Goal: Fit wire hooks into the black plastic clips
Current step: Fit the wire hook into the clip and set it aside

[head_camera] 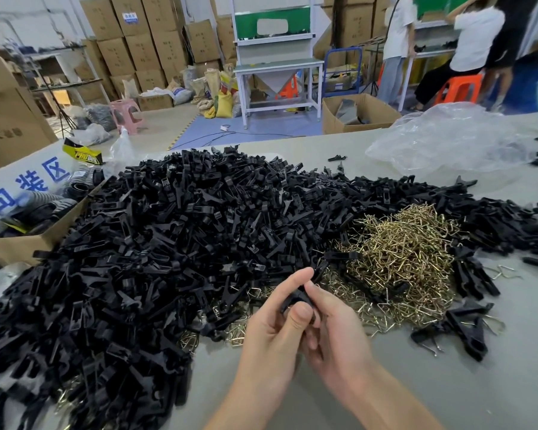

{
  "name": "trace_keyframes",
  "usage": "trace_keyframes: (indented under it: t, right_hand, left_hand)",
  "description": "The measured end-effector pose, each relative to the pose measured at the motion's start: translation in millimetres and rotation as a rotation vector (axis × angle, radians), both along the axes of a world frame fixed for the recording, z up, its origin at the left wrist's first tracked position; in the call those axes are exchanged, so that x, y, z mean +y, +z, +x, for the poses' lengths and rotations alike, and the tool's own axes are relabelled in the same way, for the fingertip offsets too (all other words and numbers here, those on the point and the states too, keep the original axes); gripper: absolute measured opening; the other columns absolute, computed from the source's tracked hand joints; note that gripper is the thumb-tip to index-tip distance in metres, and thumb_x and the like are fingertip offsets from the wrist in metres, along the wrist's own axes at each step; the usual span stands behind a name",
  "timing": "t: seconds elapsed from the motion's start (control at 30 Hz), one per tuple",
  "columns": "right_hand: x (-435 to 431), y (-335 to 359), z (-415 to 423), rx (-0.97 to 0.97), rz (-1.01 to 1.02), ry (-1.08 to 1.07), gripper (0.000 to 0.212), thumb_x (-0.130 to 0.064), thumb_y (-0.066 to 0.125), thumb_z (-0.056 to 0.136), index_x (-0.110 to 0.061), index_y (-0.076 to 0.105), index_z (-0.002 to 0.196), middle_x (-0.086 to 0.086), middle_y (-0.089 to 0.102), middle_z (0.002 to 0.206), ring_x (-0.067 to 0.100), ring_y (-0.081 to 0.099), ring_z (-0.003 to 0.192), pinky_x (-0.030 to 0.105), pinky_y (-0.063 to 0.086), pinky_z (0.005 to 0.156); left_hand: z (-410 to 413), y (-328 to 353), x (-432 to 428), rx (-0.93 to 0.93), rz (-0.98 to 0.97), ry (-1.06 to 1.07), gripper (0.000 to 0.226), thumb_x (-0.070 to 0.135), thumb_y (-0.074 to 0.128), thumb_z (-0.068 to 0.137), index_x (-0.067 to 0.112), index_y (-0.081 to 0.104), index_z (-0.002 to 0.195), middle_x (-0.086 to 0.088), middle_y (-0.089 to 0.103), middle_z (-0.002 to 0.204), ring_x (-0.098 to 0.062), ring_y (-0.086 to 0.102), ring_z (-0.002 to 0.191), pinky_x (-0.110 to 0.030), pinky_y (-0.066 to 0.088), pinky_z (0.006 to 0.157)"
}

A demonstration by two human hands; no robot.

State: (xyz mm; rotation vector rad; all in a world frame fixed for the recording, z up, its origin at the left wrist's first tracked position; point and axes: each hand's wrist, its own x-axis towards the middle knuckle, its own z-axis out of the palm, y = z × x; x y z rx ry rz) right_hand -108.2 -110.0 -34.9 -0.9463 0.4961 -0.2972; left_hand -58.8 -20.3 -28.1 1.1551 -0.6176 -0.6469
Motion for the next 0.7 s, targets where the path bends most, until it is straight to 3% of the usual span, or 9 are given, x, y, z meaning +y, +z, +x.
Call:
trace_keyframes:
  t: [0.1,0.27,0.53,0.6,0.7]
  right_hand:
    - [4,-2,2,-0.007,-0.012,-0.056,0.035,-0.051,0.06,0.071,-0.021,0.049,0.06,-0.003,0.033,0.046,0.009,0.031,0.039,0.021,0.025,0.039]
    - [6,0,5,-0.076,-0.021,-0.065,0.035,-0.048,0.058,0.073,-0.025,0.048,0.049,-0.007,0.034,0.048,0.008,0.033,0.04,0.021,0.026,0.04]
    - [-1,9,5,-0.103,-0.021,0.003,0.045,-0.048,0.06,0.085,-0.023,0.046,0.051,-0.005,0.037,0.051,0.008,0.034,0.042,0.02,0.029,0.04]
    - [-1,11,4,-0.134,-0.014,-0.007,0.039,-0.046,0.061,0.087,-0.022,0.053,0.058,-0.006,0.038,0.051,0.008,0.034,0.041,0.021,0.029,0.039]
    - [-2,15,0,-0.172,-0.08,-0.011,0.028,-0.047,0.061,0.089,-0.023,0.074,0.087,-0.005,0.049,0.053,0.009,0.037,0.041,0.021,0.029,0.04]
  left_hand:
    - [1,0,-2,0.013,-0.002,0.023,0.06,0.061,0.085,0.066,0.033,0.072,0.117,-0.002,0.059,0.069,-0.015,0.051,0.057,-0.027,0.045,0.053]
    - [5,-2,-1,0.052,-0.022,0.028,0.054,0.059,0.086,0.065,0.029,0.075,0.11,-0.001,0.058,0.066,-0.015,0.051,0.054,-0.027,0.046,0.054]
    - [9,4,0,0.077,-0.066,0.011,0.045,0.048,0.073,0.077,0.033,0.071,0.12,-0.004,0.065,0.074,-0.013,0.055,0.056,-0.025,0.047,0.05]
    - [9,5,1,0.036,-0.04,0.022,0.052,0.058,0.073,0.078,0.035,0.068,0.124,-0.007,0.067,0.077,-0.016,0.058,0.059,-0.03,0.045,0.052]
    - [6,3,3,-0.125,0.03,0.078,0.054,0.059,0.074,0.077,0.039,0.064,0.126,-0.01,0.07,0.077,-0.019,0.059,0.061,-0.036,0.046,0.055]
